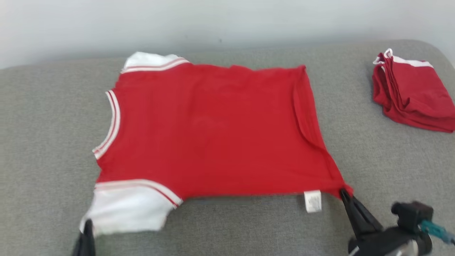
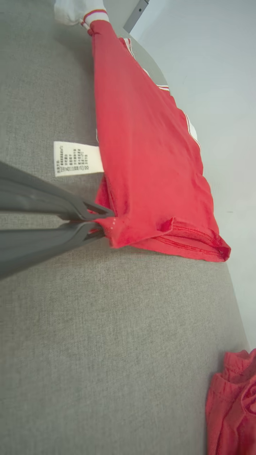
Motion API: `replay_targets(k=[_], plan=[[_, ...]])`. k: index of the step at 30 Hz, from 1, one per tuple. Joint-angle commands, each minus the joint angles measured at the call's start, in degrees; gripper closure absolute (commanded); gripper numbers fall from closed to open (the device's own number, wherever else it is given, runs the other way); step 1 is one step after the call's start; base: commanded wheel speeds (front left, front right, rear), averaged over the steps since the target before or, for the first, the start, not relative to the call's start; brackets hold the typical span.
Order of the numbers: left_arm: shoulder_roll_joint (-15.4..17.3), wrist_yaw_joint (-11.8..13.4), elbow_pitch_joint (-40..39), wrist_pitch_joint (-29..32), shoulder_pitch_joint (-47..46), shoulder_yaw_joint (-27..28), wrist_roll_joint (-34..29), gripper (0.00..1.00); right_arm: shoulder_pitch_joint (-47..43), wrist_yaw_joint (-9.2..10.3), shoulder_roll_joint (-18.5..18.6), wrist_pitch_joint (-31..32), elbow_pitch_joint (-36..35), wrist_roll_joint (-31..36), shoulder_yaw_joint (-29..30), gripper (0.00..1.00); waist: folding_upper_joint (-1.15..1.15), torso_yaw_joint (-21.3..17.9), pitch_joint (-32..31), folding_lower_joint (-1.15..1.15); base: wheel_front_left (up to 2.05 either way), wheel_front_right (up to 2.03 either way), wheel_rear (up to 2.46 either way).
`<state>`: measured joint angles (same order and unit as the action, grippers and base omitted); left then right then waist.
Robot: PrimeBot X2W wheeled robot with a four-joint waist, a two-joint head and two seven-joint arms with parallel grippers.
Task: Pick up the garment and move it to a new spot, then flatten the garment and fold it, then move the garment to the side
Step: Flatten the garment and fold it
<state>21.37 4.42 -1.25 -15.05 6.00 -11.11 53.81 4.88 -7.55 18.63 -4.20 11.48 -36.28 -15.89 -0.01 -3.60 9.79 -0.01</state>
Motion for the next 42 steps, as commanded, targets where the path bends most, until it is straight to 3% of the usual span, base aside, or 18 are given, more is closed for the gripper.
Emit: replay_targets(k=[1,8,20,31,42], plan=[[-0.6,-0.6,1.2,-0.2,1.3,-0.4,-0.4,1.00,-2.0,0.16,-0.5,0.1,-0.5,0.1,0.9,1.00,0.01,1.2,-1.5,0.01,0.00,0.00,0.00],[-3.5,-2.8,4.7,-0.2,5.8,-0.5,-1.7,1.00,-10.5,0.16,-0.7,1.7,-2.8,3.1,3.2,1.00,0.01,2.5,-4.2,0.01,0.00,0.00,0.00],[-2.7,-3.1,3.9,0.8,8.8,-2.5,-3.2,1.00,-19.5,0.16,-2.0,4.1,-5.6,5.7,6.3,1.00,0.01,3.4,-6.2,0.01,0.00,0.00,0.00],[2.3,-7.0,5.6,5.8,-5.7,-4.9,-7.1,1.00,-13.1,0.16,-4.1,6.0,-7.2,6.1,5.0,1.00,0.01,0.9,-5.4,0.01,0.00,0.00,0.00],[6.2,-10.5,15.3,11.7,-25.2,-7.1,-8.7,1.00,0.0,0.16,-5.7,5.6,0.1,3.4,3.9,1.00,0.01,-2.9,0.8,0.01,0.00,0.00,0.00]])
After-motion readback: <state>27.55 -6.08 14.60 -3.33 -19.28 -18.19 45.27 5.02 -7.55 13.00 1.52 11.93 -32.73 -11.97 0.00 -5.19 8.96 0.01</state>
